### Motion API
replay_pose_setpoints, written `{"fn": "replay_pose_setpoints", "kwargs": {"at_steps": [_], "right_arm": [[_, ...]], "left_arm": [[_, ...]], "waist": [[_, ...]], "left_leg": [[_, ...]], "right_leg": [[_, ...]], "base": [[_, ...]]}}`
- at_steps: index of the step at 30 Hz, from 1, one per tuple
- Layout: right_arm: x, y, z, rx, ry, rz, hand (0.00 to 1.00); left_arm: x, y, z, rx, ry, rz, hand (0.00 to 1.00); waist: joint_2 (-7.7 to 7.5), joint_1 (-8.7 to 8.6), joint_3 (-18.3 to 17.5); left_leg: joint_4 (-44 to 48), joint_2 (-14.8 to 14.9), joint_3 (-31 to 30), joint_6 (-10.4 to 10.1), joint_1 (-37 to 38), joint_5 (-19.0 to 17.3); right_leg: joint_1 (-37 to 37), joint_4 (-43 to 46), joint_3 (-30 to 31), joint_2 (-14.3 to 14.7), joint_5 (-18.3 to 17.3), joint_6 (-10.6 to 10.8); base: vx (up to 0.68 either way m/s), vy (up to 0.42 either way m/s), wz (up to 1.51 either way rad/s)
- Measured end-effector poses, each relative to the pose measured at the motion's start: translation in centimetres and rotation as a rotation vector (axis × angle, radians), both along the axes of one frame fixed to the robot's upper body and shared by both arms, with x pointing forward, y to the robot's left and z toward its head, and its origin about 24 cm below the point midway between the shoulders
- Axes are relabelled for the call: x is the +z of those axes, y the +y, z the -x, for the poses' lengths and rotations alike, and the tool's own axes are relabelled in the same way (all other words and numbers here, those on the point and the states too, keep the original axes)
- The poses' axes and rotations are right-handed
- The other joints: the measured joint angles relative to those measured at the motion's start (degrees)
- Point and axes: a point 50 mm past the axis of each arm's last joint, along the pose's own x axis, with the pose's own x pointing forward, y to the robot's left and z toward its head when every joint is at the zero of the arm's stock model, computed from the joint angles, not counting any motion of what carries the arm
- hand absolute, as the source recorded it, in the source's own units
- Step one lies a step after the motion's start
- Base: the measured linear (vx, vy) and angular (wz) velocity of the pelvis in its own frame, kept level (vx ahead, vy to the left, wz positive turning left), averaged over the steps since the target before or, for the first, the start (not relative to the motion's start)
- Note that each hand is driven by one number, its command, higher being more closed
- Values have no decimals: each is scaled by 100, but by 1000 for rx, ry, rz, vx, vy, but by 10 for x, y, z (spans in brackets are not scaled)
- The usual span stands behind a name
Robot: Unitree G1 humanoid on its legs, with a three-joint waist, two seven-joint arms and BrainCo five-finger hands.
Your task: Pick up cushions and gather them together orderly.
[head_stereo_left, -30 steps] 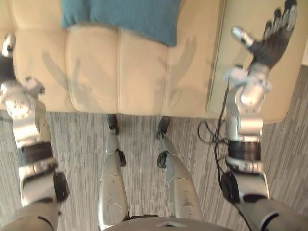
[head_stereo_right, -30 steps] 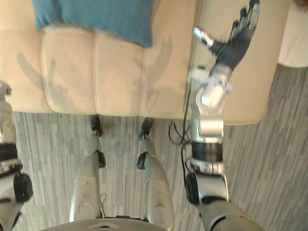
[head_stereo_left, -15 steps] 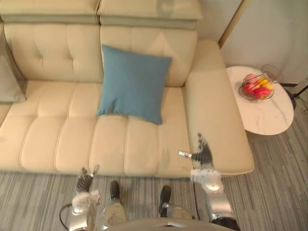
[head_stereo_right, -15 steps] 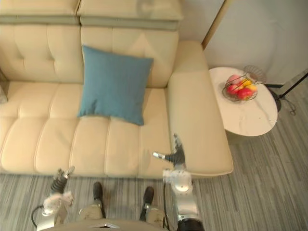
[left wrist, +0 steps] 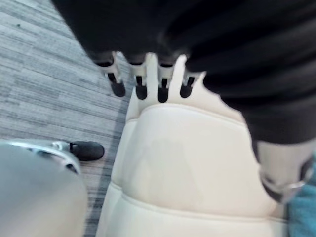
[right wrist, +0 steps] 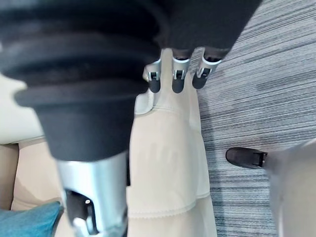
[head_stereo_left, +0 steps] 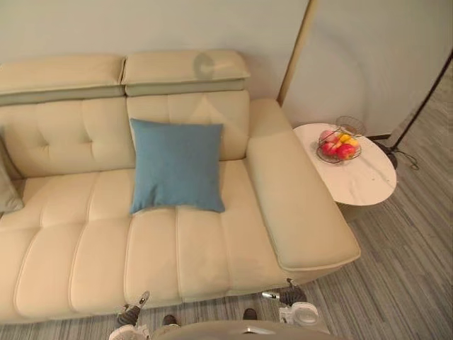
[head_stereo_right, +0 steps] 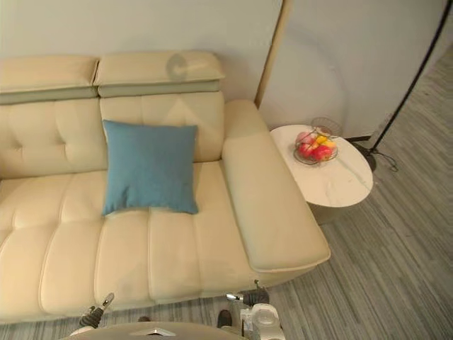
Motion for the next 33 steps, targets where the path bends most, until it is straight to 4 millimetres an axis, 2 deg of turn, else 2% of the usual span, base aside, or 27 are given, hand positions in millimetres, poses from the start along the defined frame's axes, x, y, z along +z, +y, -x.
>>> {"fn": "replay_pose_setpoints", "kwargs": {"at_steps": [3,5,6,7,8,9,10,11,12,13,15,16,17,18,19,20,21,22,23,24,25,27,28,30,31,32,33], "right_arm": [[-2,-1,0,-9,18,-1,0],[3,1,-14,2,-16,-2,0],[4,2,-19,6,-29,-2,0],[6,4,-24,17,-42,-3,0],[7,5,-28,32,-48,1,0],[12,2,-38,39,-74,15,0],[10,3,-35,36,-62,11,0],[8,6,-31,32,-51,4,0],[7,8,-28,29,-45,-4,0],[4,14,-23,23,-36,-24,0],[6,18,-29,30,-52,-32,0],[11,18,-41,44,-83,-22,0],[15,18,-49,47,-107,-6,0],[17,18,-53,50,-122,-1,0],[20,17,-58,52,-141,6,0],[20,16,-57,49,-139,11,0],[20,15,-57,46,-141,15,0],[16,11,-45,35,-115,25,0],[14,6,-37,26,-96,35,0],[11,7,-30,15,-79,30,0],[8,12,-25,3,-66,13,0],[7,9,-21,-35,-60,11,0],[4,6,-11,-49,-37,17,0],[3,3,-6,-68,-29,17,0],[3,3,-6,-78,-29,15,0],[1,5,-3,-112,-19,-8,0],[-1,10,-1,-113,-11,-24,0]], "left_arm": [[1,3,-1,0,-1,-6,0],[1,6,-2,2,-3,-20,0],[3,9,-4,0,-7,-29,0],[4,14,-10,2,-20,-40,0],[5,15,-11,15,-25,-41,0],[6,17,-16,37,-38,-45,0],[9,21,-20,32,-59,-60,0],[11,24,-22,31,-68,-73,0],[12,27,-23,31,-70,-81,0],[12,32,-20,46,-62,-99,0],[12,32,-16,53,-52,-103,0],[11,29,-17,56,-52,-96,0],[9,20,-17,61,-53,-68,0],[7,14,-18,62,-54,-51,0],[5,6,-15,59,-44,-32,0],[5,2,-19,45,-48,-25,0],[5,0,-21,35,-53,-22,0],[4,-4,-20,26,-52,-13,0],[3,-8,-19,24,-49,-4,0],[3,-10,-19,30,-53,0,0],[7,-2,-24,26,-77,-26,0],[8,2,-25,23,-79,-37,0],[7,-1,-24,25,-76,-30,0],[6,-2,-21,33,-68,-24,0],[5,-2,-19,35,-59,-22,0],[6,1,-18,26,-50,-32,0],[6,6,-17,21,-47,-44,0]], "waist": [[-45,-7,56],[-89,17,219],[-150,11,324],[-262,15,418],[-252,53,450],[-93,55,595],[-18,21,651],[-11,23,660],[-34,23,654],[-117,86,619],[-224,169,563],[-266,239,562],[-156,350,592],[-104,388,597],[-32,426,661],[166,389,792],[227,373,825],[301,363,861],[424,353,862],[353,307,878],[136,319,898],[-6,293,931],[36,272,905],[126,243,881],[202,218,845],[100,173,801],[-38,147,746]], "left_leg": [[301,-2,109,-35,-65,-229],[512,-43,142,7,-225,-366],[732,-91,140,111,-388,-464],[1046,-259,-8,340,-664,-572],[1149,-337,-127,532,-841,-630],[1247,-77,-134,499,-1026,-565],[1268,-32,-284,492,-1136,-468],[1247,-33,-423,503,-1136,-390],[1198,-45,-513,498,-1140,-307],[1099,-101,-658,477,-1177,-78],[1132,-105,-730,433,-1481,151],[1163,-38,-695,407,-1724,368],[1080,91,-608,400,-1855,535],[1046,171,-564,386,-1947,607],[969,257,-578,280,-2072,770],[865,361,-694,284,-2103,996],[784,379,-730,310,-2092,1100],[648,450,-728,294,-2052,1155],[583,481,-709,199,-2019,1023],[535,466,-580,79,-2024,579],[873,410,-366,107,-2159,385],[2622,205,-450,430,-2389,52],[3343,211,-435,473,-2218,-683],[3689,375,-448,352,-1922,-1349],[3568,381,-463,265,-1847,-1419],[2874,95,-435,404,-1605,-1457],[2638,-36,-407,428,-1539,-1310]], "right_leg": [[-174,126,320,-3,33,29],[-499,395,600,1,47,45],[-701,537,701,-27,78,59],[-952,663,813,-90,208,159],[-1039,558,863,-70,428,288],[-1160,1182,467,-67,27,82],[-1375,2701,12,-172,-853,-118],[-1359,3557,-148,-269,-1219,-78],[-1263,4084,-225,-342,-1364,-38],[-905,4622,-220,-462,-1488,55],[-398,4043,-37,-451,-1630,242],[-177,3202,24,-247,-1878,273],[-43,2577,33,-101,-1911,228],[58,2199,-1,-12,-1937,182],[211,1624,-125,107,-2051,49],[311,1455,-279,257,-1956,-12],[321,1459,-362,312,-1933,-36],[301,1547,-496,405,-1936,-55],[271,1686,-640,433,-1975,-122],[202,1745,-790,358,-1933,-203],[49,1776,-913,165,-1855,-273],[-146,1840,-976,-164,-1728,-184],[-206,1865,-975,-243,-1640,-112],[-262,1921,-922,-252,-1561,7],[-257,1923,-899,-247,-1527,54],[-288,1750,-836,-298,-1429,153],[-290,1658,-802,-380,-1386,123]], "base": [[-54,15,-40],[-119,26,-72],[-178,58,-81],[-173,76,-62],[-219,89,-56],[-205,66,-11],[-179,37,31],[-87,-2,65],[-80,-82,73],[-135,-144,63],[-205,-177,32],[-294,-186,-18],[-322,-180,-32],[-432,-233,-38],[-373,-202,-1],[-384,-195,21],[-312,-103,51],[-353,-97,52],[-330,-74,57],[-274,-27,43],[-243,27,29],[-274,108,20],[-213,160,15],[-147,231,1],[-168,238,-1],[-145,154,5],[-152,165,10]]}}
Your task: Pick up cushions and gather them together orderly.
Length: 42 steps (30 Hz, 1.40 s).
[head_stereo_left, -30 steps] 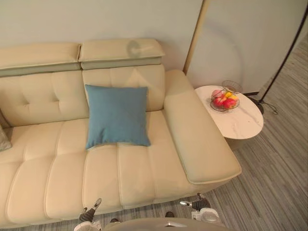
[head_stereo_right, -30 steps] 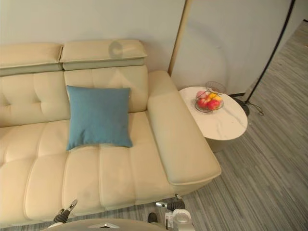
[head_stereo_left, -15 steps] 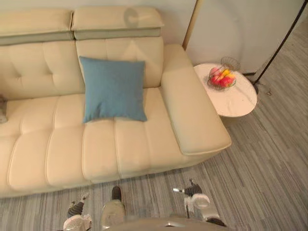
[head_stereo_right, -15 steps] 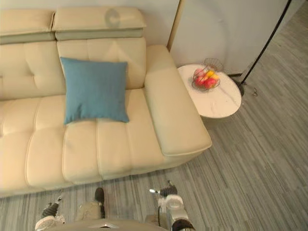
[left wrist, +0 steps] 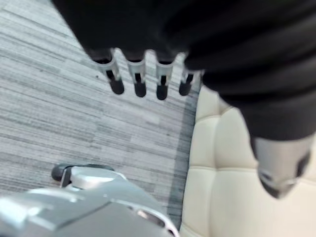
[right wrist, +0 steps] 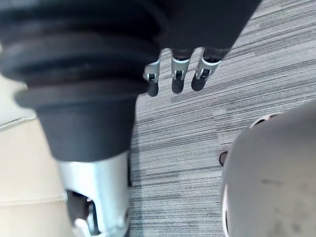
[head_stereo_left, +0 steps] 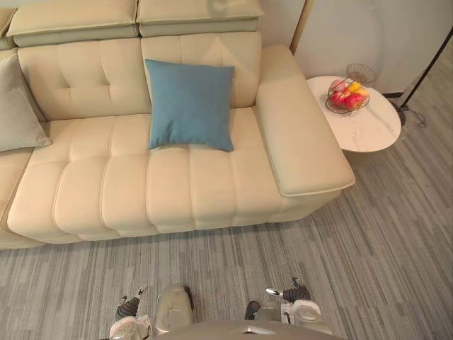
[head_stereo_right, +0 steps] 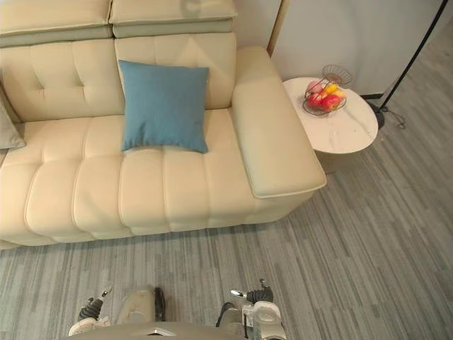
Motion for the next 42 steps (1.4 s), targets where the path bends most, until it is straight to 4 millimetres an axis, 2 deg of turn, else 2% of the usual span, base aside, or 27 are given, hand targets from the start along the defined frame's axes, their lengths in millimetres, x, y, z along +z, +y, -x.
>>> {"fn": "replay_pose_setpoints", "kwargs": {"at_steps": [1,2,4,5,7,10,16,23,24,26,28,33,34,35,36,37,38,39,40,41,42], "right_arm": [[-3,7,5,-14,16,-32,0],[-6,10,10,-27,38,-50,0],[-7,8,13,-50,47,-52,0],[-8,5,16,-58,56,-49,0],[-9,4,16,-65,61,-51,0],[-10,1,19,-93,70,-56,0],[-11,-5,22,-128,77,-59,0],[-13,-7,26,-185,88,-81,0],[-13,-8,26,-198,86,-85,0],[-13,-9,27,-210,86,-88,0],[-12,-10,27,-221,80,-90,0],[-10,-7,19,-203,61,-92,0],[-8,-6,15,-189,50,-89,0],[-8,-7,14,-183,49,-87,0],[-6,-5,5,-172,32,-90,0],[-5,-2,1,-158,24,-94,0],[-3,-2,-5,-129,14,-81,0],[-2,-3,-8,-119,7,-77,0],[-1,-4,-12,-95,2,-64,0],[0,-3,-12,-84,3,-60,0],[-1,-3,-11,-74,6,-58,0]], "left_arm": [[1,6,3,-2,10,-16,0],[1,9,5,-4,17,-24,0],[1,8,4,-19,18,-23,0],[-1,6,7,-36,42,-18,0],[-3,5,13,-34,66,-11,0],[-6,4,19,-34,91,-3,0],[-10,-1,28,-90,141,14,0],[-9,-1,22,-139,137,15,0],[-8,0,18,-145,129,7,0],[-8,-1,14,-149,119,6,0],[-7,-2,9,-153,108,10,0],[-6,1,4,-156,95,-1,0],[-5,1,1,-158,90,-2,0],[-5,0,1,-158,90,-2,0],[-5,1,1,-159,88,-3,0],[-4,2,-2,-166,83,-12,0],[-4,0,-8,-181,73,-13,0],[-4,-2,-9,-185,71,-11,0],[-4,-5,-10,-209,70,-10,0],[-3,-6,-11,-214,66,-11,0],[-3,-7,-12,-220,59,-9,0]], "waist": [[-207,-34,-126],[-324,-86,-217],[-309,-158,-226],[-254,-183,-261],[-222,-223,-279],[-194,-265,-348],[-108,-285,-433],[-126,-282,-447],[-182,-289,-381],[-154,-277,-372],[-107,-300,-358],[-183,-271,-303],[-156,-250,-244],[-113,-243,-214],[-83,-229,-204],[-106,-202,-181],[-17,-233,-129],[16,-235,-109],[72,-230,-89],[71,-235,-89],[41,-272,-98]], "left_leg": [[-605,-247,85,72,230,309],[-1323,-507,136,135,508,668],[-1814,-670,123,151,693,923],[-2232,-760,123,141,850,1100],[-2560,-809,112,109,1018,1219],[-2722,-827,26,56,1126,1287],[-2723,-722,20,114,1366,1353],[-2639,-614,503,136,1659,1254],[-2188,-588,388,165,1537,1070],[-1744,-513,51,116,1380,795],[-1505,-456,38,69,1372,477],[-1278,-387,913,15,1315,136],[-1097,-277,1269,14,1293,-20],[-1058,-204,1443,18,1302,-56],[-1034,-92,1761,58,1297,-62],[-1033,-34,2117,87,1314,-48],[-1033,127,2590,87,1443,-18],[-1043,191,2744,69,1492,-7],[-1086,297,3133,-11,1653,43],[-1119,289,3228,-44,1718,63],[-1165,233,3351,-102,1817,97]], "right_leg": [[16,-183,101,-131,111,-29],[48,-377,181,-244,267,-58],[107,-517,246,-295,401,-82],[120,-641,279,-296,523,-105],[178,-736,286,-278,585,-109],[190,-764,302,-237,590,-51],[386,-960,562,-29,621,-58],[465,-1117,1125,146,807,-30],[468,-1121,1303,143,844,-67],[436,-1119,1502,184,892,-132],[316,-1108,1759,247,927,-110],[-159,-1124,2374,347,1246,-209],[-262,-1205,2380,436,1498,-307],[-292,-1283,2250,471,1640,-407],[-346,-1403,1811,508,1749,-699],[-422,-1340,1061,478,1531,-1002],[-584,-1043,-116,322,1270,-1036],[-629,-891,-548,287,1192,-1025],[-607,-472,-1714,168,1008,-1062],[-571,-379,-1977,118,972,-1089],[-433,-329,-2251,89,921,-1009]], "base": [[-156,177,10],[-124,138,11],[-133,100,13],[-140,91,6],[-87,51,-2],[-83,-7,-4],[13,-24,-24],[84,-13,-44],[68,-15,-63],[51,-30,-64],[7,6,-72],[-72,42,-111],[-69,24,-111],[-84,12,-146],[-69,-1,-143],[-77,-15,-185],[-51,-15,-160],[-38,-38,-169],[-8,-49,-119],[41,-90,-124],[71,-106,-92]]}}
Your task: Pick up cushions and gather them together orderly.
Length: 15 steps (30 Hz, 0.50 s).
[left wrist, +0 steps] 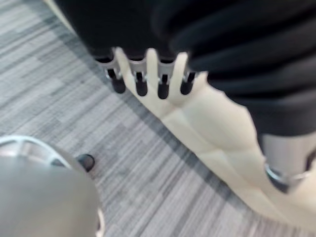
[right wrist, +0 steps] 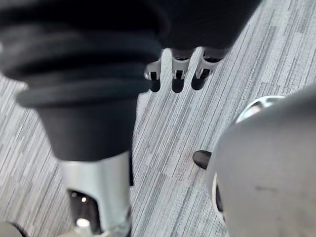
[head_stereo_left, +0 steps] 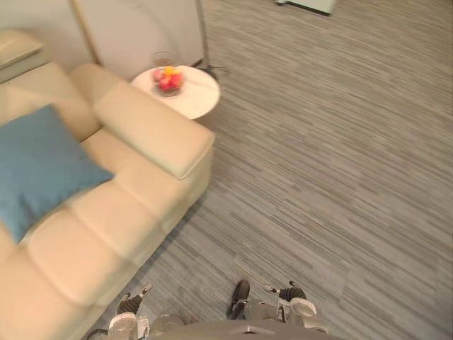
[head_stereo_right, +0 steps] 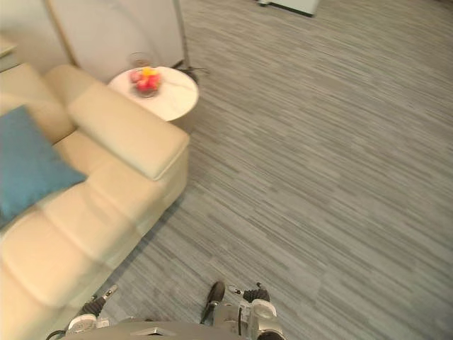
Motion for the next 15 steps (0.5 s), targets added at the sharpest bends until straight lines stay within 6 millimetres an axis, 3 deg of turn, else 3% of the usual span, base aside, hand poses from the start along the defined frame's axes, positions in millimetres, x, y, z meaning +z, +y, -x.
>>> {"fn": "replay_pose_setpoints", "kwargs": {"at_steps": [1,2,4,5,6,8,10,11,15], "right_arm": [[1,-2,-1,7,-2,6,0],[1,-5,-2,11,-2,17,0],[4,-14,-5,16,-10,44,0],[4,-15,-5,16,-10,47,0],[4,-20,-3,10,-4,59,0],[3,-21,1,3,5,60,0],[3,-23,2,1,10,67,0],[3,-24,2,2,11,69,0],[0,-34,7,-5,61,100,0]], "left_arm": [[1,-1,-2,-6,-10,0,0],[0,-5,-3,-15,-15,9,0],[-1,-15,-4,-39,-12,33,0],[-2,-17,-4,-40,-11,38,0],[-2,-22,-5,-45,-13,49,0],[-2,-23,-7,-52,-17,50,0],[0,-24,-13,-55,-32,50,0],[0,-25,-14,-56,-36,52,0],[2,-26,-20,-58,-64,51,0]], "waist": [[49,1,17],[91,-1,37],[341,-20,86],[352,-25,96],[483,-46,63],[470,-52,73],[458,-51,109],[449,-21,119],[383,91,225]], "left_leg": [[-66,-55,5,-47,81,31],[-178,-65,-87,-119,189,111],[-288,-32,-128,-147,306,104],[-259,2,-158,-158,305,88],[194,245,-314,-231,266,-26],[980,558,-431,-152,74,-116],[2247,979,-894,66,-400,-156],[2405,954,-1145,58,-504,-240],[2401,237,-2334,45,-963,-795]], "right_leg": [[22,-140,152,96,-11,112],[8,-181,470,239,28,85],[-7,-329,798,470,-27,122],[-10,-382,867,528,-37,131],[3,-428,970,687,-165,108],[39,-399,1065,771,-236,81],[144,-418,1315,918,-235,84],[161,-433,1411,948,-234,85],[516,-563,2165,950,-265,15]], "base": [[99,-144,-112],[82,-156,-116],[58,-140,-101],[43,-109,-80],[64,-90,-57],[74,-75,-45],[81,-59,-42],[75,-3,-57],[84,51,-81]]}}
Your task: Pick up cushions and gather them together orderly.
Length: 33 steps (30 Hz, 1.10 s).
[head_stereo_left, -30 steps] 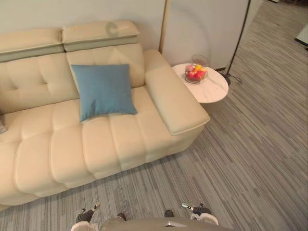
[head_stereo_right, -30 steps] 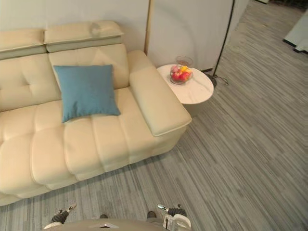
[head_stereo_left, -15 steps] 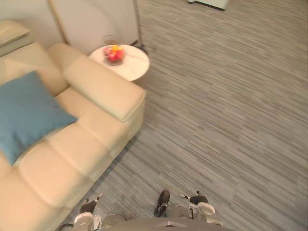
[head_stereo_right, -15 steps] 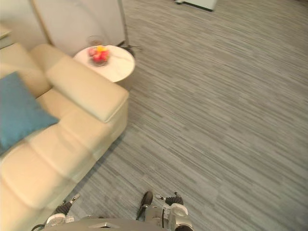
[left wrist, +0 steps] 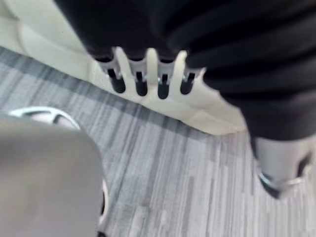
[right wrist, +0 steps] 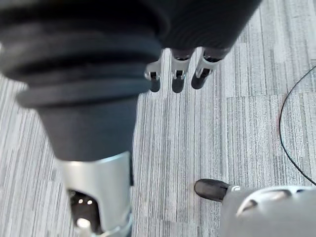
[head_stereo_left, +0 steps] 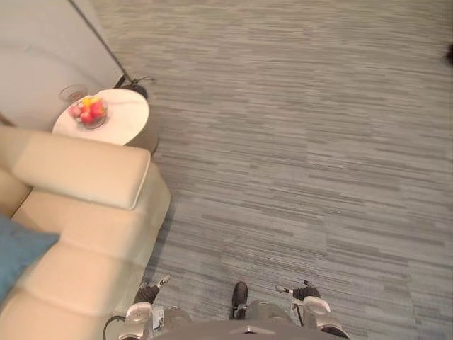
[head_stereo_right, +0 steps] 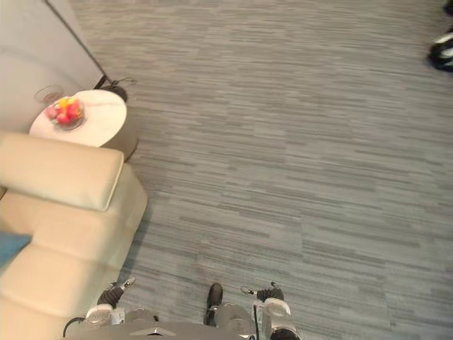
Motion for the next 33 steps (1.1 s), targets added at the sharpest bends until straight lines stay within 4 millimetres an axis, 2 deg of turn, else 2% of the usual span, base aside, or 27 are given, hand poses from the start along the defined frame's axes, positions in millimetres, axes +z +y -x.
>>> {"fn": "replay_pose_setpoints", "kwargs": {"at_steps": [2,4,5,6,7,9,12,13,14,18,22,25,28,30,31,33], "right_arm": [[-1,-2,3,-9,10,2,0],[-2,-2,7,-28,16,-2,0],[-2,-2,8,-34,17,-1,0],[-2,-3,9,-36,17,2,0],[-2,-5,11,-40,18,8,0],[-1,-7,10,-60,10,7,0],[-5,2,15,-79,17,-22,0],[-5,4,16,-78,19,-26,0],[-7,8,20,-81,31,-38,0],[-8,15,17,-75,23,-58,0],[-7,11,16,-75,15,-48,0],[-7,10,16,-90,12,-54,0],[-5,11,8,-72,-3,-50,0],[-3,11,2,-56,-16,-46,0],[-1,10,-2,-42,-22,-39,0],[-2,8,1,-60,-21,-43,0]], "left_arm": [[1,-1,-2,5,-14,3,0],[1,0,-3,23,-23,7,0],[2,0,-3,27,-24,8,0],[1,0,-3,37,-23,13,0],[1,0,-2,39,-21,14,0],[0,0,-2,39,-15,15,0],[1,5,-3,36,-17,1,0],[1,6,-3,36,-16,0,0],[1,7,-2,35,-13,-3,0],[1,6,-2,26,-3,-2,0],[0,2,-1,-7,9,-3,0],[-2,-4,-3,-43,19,1,0],[-1,-6,-5,-49,15,6,0],[-1,-6,-7,-50,9,4,0],[1,-7,-11,-54,-1,5,0],[1,-9,-14,-69,-6,3,0]], "waist": [[24,79,0],[49,108,33],[49,121,33],[64,125,30],[154,140,36],[228,150,8],[-26,150,8],[-56,154,-9],[-117,167,-46],[-153,152,-89],[-40,148,-107],[-13,73,-125],[32,93,-100],[70,114,-81],[89,97,-64],[135,59,-35]], "left_leg": [[-289,-155,-342,-6,-207,-1],[-813,-386,-1145,-46,-522,35],[-957,-441,-1334,-49,-552,72],[-1311,-533,-1693,-87,-526,214],[-1706,-473,-1900,-183,-435,541],[-1762,-486,-1915,-155,-333,879],[-2003,-725,-1648,-35,-16,839],[-2044,-754,-1617,-34,15,851],[-2142,-833,-1491,68,126,902],[-2351,-975,-1332,108,362,900],[-2538,-1026,-1102,130,527,887],[-2581,-1016,-824,155,693,871],[-2581,-937,-457,222,692,829],[-2568,-834,-197,252,634,811],[-2565,-827,-78,264,614,804],[-2563,-837,-23,268,655,789]], "right_leg": [[53,-6,251,-14,-1,2],[105,8,652,-53,-10,21],[106,19,704,-75,-16,33],[104,25,762,-107,-30,88],[131,38,850,-60,-24,234],[208,1,978,-35,0,340],[434,-195,1066,-316,107,559],[436,-192,1091,-339,98,593],[451,-198,1126,-418,87,667],[524,-296,1193,-517,111,755],[500,-385,1480,-535,167,813],[402,-386,1833,-473,229,827],[89,-335,2080,-336,411,841],[-134,-349,1558,-305,598,781],[-261,-337,681,-339,543,579],[-305,-165,-22,-422,360,409]], "base": [[44,74,-81],[82,149,-92],[92,222,-99],[71,226,-99],[76,239,-99],[99,205,-63],[166,235,-32],[204,189,-19],[205,169,-16],[155,103,-19],[145,63,-43],[137,0,-81],[43,-33,-104],[24,-76,-108],[15,-95,-63],[1,-106,-38]]}}
